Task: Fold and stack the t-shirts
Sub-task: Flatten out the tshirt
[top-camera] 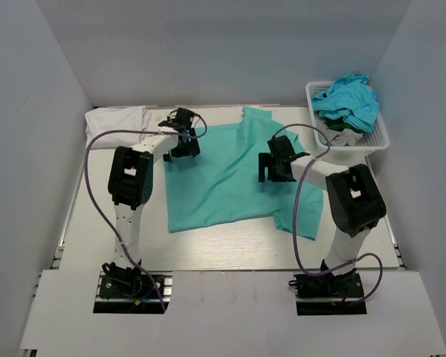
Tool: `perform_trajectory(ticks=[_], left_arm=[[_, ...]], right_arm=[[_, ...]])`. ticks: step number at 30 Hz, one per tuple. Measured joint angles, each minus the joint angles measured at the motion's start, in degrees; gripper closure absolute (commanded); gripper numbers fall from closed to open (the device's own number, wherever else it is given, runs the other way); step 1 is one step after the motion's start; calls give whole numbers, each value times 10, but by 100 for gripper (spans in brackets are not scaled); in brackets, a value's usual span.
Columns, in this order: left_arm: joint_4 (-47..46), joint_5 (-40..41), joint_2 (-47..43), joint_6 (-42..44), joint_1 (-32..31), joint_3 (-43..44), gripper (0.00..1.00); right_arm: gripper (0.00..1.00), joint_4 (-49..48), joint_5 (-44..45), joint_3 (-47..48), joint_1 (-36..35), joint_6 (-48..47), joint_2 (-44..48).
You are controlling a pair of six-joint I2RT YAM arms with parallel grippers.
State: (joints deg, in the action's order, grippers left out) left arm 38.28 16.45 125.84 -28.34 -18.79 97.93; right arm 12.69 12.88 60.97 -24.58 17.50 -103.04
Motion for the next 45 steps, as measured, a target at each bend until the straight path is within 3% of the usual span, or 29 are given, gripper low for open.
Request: perform_trajectory(ticks=[13, 20, 23, 28, 35, 41, 43, 45], left_arm=[[50, 2, 166, 12, 78, 264, 0], [33, -24, 167, 69, 81, 279, 0], [37, -22, 130, 74, 75, 264, 0], [41, -11, -63, 33, 69, 79, 0], [60, -19, -383, -108, 70, -249, 0], [68, -50, -474, -181, 70, -473, 0], [67, -62, -476, -190, 71, -507, 0], [53, -73, -471, -197, 71, -522, 6]], right_arm=[[10, 14, -31, 172, 2, -2, -122], [10, 13, -61, 176, 1, -30, -114], [10, 1, -69, 165, 1, -32, -70], [10, -59, -70, 76, 1, -15, 75], [10, -62, -12, -119, 2, 60, 269], [10, -13, 33, -256, 2, 130, 392], [10, -5, 42, -289, 2, 148, 422], [10, 0, 49, -313, 2, 163, 442]])
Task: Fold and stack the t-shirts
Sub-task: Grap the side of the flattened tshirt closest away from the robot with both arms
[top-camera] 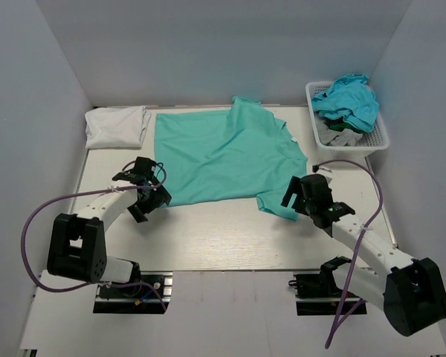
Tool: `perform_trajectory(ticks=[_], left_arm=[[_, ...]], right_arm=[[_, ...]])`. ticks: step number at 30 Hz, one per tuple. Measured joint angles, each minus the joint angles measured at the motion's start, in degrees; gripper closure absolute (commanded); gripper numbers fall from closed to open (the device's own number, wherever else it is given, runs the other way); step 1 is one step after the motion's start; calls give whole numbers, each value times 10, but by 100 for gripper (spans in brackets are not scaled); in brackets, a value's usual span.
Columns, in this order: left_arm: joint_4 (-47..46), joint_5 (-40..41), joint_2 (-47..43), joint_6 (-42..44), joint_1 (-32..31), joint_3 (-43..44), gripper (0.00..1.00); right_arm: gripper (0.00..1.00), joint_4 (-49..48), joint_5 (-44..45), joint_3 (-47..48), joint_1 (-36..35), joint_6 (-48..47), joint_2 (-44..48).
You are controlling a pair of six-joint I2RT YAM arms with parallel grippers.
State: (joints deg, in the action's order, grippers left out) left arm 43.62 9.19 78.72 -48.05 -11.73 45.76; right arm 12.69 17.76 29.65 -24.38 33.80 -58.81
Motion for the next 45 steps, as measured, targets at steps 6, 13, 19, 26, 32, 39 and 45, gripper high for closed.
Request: perform_trajectory(ticks=[6, 13, 19, 26, 32, 39, 45], left_arm=[[-70, -24, 73, -16, 8, 2, 21], [-110, -34, 81, -28, 10, 4, 61], [-128, -33, 76, -38, 11, -9, 76], [-139, -37, 75, -33, 11, -12, 100], [-133, -34, 74, -27, 5, -11, 100], [-83, -50, -13, -29, 2, -50, 100], [-33, -67, -110, -30, 2, -64, 100]], right_arm=[[10, 9, 2, -32, 0, 37, 23], [10, 9, -26, -50, 0, 51, 14], [11, -4, -70, -53, -7, 49, -25], [98, -41, -82, -35, -10, 44, -84], [100, -14, -77, -36, -10, 53, -81], [100, 78, -99, -40, -14, 48, 42], [100, 155, -146, -28, -23, 47, 83]])
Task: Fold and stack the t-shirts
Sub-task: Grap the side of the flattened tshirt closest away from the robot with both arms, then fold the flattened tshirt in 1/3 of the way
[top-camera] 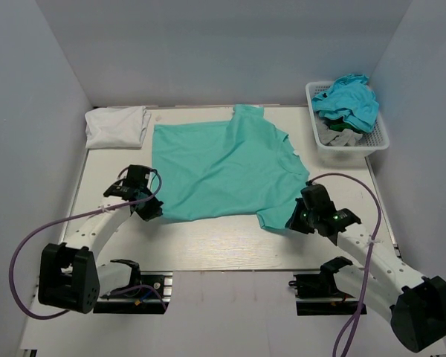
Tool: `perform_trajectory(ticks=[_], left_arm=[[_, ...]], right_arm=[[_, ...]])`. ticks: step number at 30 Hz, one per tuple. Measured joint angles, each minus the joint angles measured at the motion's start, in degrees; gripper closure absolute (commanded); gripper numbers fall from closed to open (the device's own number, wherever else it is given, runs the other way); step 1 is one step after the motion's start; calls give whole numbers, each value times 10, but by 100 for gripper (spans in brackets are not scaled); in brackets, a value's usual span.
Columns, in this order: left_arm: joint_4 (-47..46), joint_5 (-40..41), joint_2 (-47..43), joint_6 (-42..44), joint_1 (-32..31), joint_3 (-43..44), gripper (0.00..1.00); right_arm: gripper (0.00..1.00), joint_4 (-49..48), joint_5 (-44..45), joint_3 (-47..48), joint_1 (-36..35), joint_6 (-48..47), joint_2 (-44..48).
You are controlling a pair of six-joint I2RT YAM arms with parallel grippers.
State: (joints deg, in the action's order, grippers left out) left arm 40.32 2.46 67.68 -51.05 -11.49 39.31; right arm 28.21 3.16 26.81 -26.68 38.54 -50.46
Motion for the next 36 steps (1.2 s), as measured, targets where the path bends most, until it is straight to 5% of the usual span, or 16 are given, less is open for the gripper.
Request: perform_trajectory(ticks=[9, 18, 31, 33, 34, 36], left_arm=[[18, -18, 56, 10, 5, 95, 100], [22, 35, 144, 8, 15, 242, 100], [-7, 59, 308, -26, 54, 328, 100], [-18, 66, 348, -35, 54, 361, 81], [-19, 68, 368, -39, 55, 379, 71], [-15, 76, 409, -49, 57, 417, 31]], right_arm=[[100, 1, 19, 147, 2, -1, -76], [100, -29, 55, 306, 32, -22, -235], [100, -83, 67, 524, 80, -72, -493], [95, -92, 67, 563, 84, -78, -543], [80, -90, 67, 593, 87, -83, -572], [78, -94, 66, 661, 88, -105, -638]])
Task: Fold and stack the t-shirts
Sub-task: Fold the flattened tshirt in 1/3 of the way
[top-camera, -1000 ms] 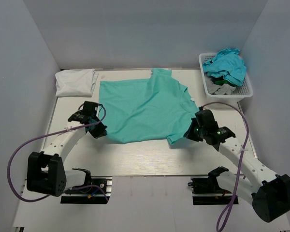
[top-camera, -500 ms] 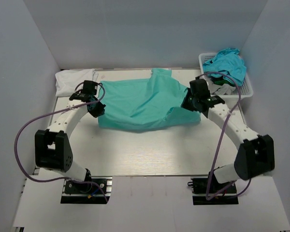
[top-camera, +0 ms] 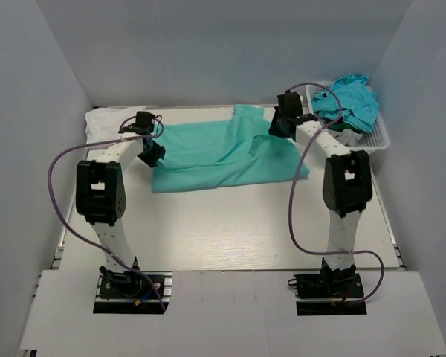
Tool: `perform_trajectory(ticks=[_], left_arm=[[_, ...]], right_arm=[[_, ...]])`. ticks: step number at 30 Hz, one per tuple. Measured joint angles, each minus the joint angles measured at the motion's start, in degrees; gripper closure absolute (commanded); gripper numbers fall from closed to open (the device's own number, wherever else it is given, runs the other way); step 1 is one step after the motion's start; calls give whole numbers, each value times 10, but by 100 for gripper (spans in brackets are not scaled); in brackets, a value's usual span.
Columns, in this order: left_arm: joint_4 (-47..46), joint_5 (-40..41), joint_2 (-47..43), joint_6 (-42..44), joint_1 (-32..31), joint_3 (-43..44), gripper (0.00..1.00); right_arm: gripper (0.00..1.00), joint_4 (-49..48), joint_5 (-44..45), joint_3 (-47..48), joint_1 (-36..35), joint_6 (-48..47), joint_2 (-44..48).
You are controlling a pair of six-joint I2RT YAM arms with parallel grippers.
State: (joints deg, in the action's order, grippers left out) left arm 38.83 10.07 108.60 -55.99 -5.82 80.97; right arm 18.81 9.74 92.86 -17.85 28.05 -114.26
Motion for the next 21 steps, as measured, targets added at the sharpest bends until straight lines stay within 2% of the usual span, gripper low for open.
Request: perform_trajectory(ticks=[1, 2, 3, 6, 8, 9, 15, 18, 21], left_arm=[[2, 4, 17, 3, 0, 17, 23], [7, 8, 35, -1, 1, 36, 15], [14, 12, 50, -4, 2, 55, 1], [29, 20, 68, -7, 6, 90, 1], [32, 25, 61, -4, 7, 94, 1], [34, 26, 53, -1, 7, 92, 1], [-12, -22, -26, 26, -3, -2, 1], [-36, -55, -33, 36, -12, -40, 1], [-46, -73, -11, 45, -19, -45, 1]], right_arm=[[73, -2, 0, 40, 1, -12, -35], [60, -8, -3, 75, 2, -22, -68], [57, -9, -5, 99, 3, -30, -91], [38, -6, -20, 123, 3, -55, -124], [25, -12, -31, 103, 3, -71, -113], [22, -20, -36, 76, 3, -75, -96], [12, -55, -50, -128, 2, -81, 65], [12, -72, -50, -177, 4, -80, 99], [12, -80, -46, -188, 10, -77, 90]])
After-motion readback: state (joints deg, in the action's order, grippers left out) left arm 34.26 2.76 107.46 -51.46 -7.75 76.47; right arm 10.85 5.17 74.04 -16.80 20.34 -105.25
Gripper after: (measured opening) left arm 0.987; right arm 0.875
